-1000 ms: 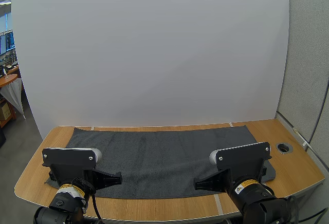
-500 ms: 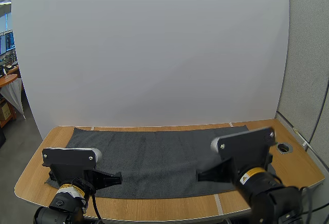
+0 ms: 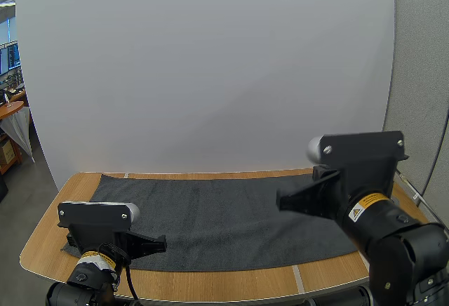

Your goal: Fold the towel

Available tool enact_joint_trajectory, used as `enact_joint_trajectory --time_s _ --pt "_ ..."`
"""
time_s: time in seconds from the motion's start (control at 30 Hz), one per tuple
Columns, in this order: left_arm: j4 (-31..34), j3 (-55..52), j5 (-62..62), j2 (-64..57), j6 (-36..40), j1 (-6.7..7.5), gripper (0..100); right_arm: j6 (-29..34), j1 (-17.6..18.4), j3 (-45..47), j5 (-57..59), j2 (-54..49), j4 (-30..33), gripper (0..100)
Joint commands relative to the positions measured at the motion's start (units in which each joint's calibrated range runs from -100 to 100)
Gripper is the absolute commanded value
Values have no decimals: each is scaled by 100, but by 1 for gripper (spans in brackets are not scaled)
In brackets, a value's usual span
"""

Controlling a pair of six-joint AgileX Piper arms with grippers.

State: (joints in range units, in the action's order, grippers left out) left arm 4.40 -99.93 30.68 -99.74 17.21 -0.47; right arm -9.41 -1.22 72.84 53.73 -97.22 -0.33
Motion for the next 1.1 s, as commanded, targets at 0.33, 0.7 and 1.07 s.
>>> enact_joint_trajectory --time_s 0.33,0.7,1.07 --pt "-73 -7 -129 -26 -222 30 0 1748 -60 -1756 885 2903 3004 0" --pt "-73 -7 -129 -26 -222 30 0 1734 -60 -1980 885 3353 3101 0" --pt "-73 -7 -129 -26 -222 30 0 1707 -320 -1979 1011 3353 3149 0"
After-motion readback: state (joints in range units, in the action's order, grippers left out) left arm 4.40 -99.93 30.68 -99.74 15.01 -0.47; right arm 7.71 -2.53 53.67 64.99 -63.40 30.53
